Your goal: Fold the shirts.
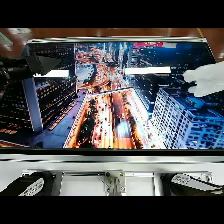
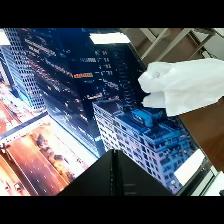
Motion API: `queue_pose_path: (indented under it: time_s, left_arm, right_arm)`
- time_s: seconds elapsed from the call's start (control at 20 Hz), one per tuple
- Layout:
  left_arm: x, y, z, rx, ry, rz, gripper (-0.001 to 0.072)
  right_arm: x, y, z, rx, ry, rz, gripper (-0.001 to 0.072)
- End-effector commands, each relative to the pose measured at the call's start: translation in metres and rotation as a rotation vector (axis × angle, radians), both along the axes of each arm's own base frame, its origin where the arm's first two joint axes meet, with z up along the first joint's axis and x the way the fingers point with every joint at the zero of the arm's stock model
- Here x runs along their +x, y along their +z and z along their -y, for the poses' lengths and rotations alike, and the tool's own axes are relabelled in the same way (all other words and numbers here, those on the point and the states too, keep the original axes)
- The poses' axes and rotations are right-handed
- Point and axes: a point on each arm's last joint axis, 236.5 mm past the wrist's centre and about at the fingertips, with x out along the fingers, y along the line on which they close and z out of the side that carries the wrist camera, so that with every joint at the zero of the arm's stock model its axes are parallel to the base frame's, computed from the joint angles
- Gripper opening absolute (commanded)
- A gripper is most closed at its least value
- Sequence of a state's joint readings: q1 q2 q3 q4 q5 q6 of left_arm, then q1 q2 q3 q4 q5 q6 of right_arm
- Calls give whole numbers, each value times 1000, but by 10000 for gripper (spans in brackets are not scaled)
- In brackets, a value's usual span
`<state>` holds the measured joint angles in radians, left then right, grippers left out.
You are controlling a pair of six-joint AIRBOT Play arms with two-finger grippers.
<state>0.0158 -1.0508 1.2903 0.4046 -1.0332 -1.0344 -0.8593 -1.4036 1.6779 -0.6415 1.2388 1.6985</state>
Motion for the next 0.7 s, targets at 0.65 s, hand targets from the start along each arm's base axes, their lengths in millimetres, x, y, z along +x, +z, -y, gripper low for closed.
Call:
queue_pose_path:
  time_s: [0.65]
  left_arm:
    - [1,0,0,-2,2,-1,34]
  right_arm:
    - [-189,-292,31,102,-136,-987,64]
